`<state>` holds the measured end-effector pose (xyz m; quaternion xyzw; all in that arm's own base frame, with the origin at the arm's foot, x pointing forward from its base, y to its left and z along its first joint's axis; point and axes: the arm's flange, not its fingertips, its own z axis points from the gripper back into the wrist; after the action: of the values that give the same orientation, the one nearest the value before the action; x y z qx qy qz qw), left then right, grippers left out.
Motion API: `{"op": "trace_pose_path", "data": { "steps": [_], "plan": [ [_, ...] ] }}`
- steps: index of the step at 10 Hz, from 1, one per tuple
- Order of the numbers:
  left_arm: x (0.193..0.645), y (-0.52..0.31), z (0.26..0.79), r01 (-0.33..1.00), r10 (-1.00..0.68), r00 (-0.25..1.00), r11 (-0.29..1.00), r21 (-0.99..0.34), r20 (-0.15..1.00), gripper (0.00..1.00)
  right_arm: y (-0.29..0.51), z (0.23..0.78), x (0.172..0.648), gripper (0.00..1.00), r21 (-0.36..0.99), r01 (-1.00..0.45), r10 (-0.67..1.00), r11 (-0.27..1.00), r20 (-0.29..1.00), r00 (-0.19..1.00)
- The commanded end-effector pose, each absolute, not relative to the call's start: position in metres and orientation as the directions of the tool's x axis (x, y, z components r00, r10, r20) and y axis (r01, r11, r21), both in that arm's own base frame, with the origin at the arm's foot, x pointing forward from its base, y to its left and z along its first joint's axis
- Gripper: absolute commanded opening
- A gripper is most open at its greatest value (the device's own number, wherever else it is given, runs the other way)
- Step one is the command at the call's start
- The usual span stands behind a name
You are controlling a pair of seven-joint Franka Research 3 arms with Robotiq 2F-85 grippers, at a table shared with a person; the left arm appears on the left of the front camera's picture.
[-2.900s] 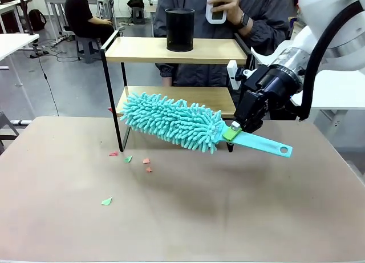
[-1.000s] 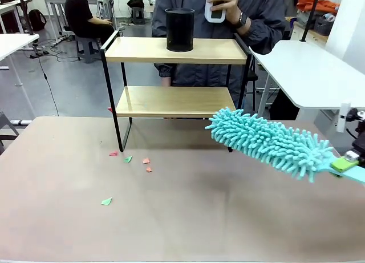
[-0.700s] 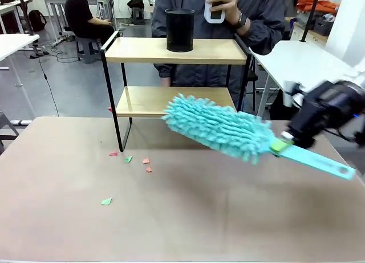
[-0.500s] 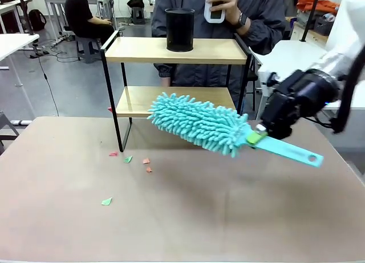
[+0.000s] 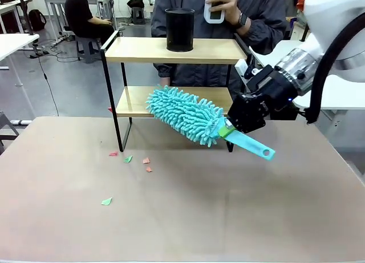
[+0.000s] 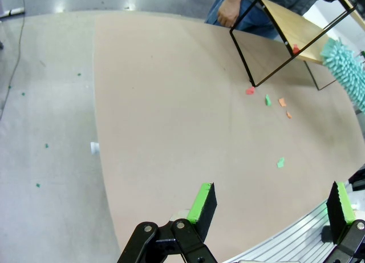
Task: Clean the shelf.
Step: Clean the remaining tier of the Shelf with the Duster once objects are removed.
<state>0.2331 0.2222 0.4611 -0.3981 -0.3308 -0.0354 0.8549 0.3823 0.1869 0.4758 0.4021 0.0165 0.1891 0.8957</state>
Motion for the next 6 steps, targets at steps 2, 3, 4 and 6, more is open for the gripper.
{"op": "trace_pose_path", "data": {
  "steps": [2,3,4,6],
  "plan": [
    [0.234,0.222,0.462,0.351,0.203,0.760,0.671,-0.653,0.618,1.00,0.201,0.468,0.384,0.12,0.714,-0.315,0.274,0.625,0.178,0.945],
    [0.234,0.222,0.462,0.351,0.203,0.760,0.671,-0.653,0.618,1.00,0.203,0.468,0.386,0.12,0.728,-0.315,0.250,0.610,0.200,0.947],
    [0.234,0.222,0.462,0.351,0.203,0.760,0.671,-0.653,0.618,1.00,0.209,0.466,0.390,0.12,0.721,-0.310,0.226,0.620,0.215,0.950],
    [0.234,0.222,0.462,0.351,0.203,0.760,0.671,-0.653,0.618,1.00,0.230,0.465,0.400,0.12,0.702,-0.305,0.197,0.644,0.233,0.952]
  ]
}}
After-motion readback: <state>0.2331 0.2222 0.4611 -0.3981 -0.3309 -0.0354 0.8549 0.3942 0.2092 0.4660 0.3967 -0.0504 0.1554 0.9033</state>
